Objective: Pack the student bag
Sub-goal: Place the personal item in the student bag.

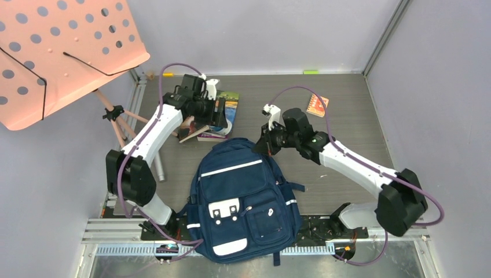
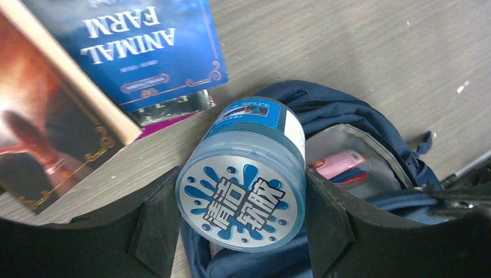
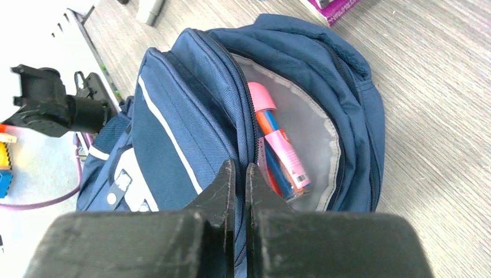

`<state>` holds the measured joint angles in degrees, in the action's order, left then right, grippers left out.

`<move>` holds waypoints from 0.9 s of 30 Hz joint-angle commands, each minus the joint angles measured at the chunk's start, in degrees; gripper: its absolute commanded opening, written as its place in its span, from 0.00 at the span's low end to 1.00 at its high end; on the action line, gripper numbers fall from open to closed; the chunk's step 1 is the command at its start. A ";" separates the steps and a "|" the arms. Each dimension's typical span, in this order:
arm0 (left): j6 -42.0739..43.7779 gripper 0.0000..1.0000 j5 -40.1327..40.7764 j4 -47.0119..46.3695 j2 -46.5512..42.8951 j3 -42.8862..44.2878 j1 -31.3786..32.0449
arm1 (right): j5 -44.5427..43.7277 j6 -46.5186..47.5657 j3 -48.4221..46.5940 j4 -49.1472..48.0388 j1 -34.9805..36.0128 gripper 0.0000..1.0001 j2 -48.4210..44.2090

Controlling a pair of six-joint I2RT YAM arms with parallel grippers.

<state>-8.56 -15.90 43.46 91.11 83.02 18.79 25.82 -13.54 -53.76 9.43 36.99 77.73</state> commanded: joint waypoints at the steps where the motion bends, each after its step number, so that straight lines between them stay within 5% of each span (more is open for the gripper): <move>1: 0.47 0.07 -10.69 0.12 2.72 2.16 1.09 | 2.83 -0.45 1.66 -0.53 1.41 0.01 -6.32; 16: 12.85 0.02 -33.65 18.03 12.61 5.44 8.11 | -1.17 -1.62 3.61 -4.70 1.42 0.01 -10.17; 27: 17.21 0.17 -25.45 24.91 18.49 9.43 15.77 | -3.08 -2.33 4.29 -6.54 1.42 0.01 -9.85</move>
<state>7.99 -39.97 60.64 110.59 90.98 31.75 25.19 -13.98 -49.60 8.51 38.15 69.19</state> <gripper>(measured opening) 0.675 0.062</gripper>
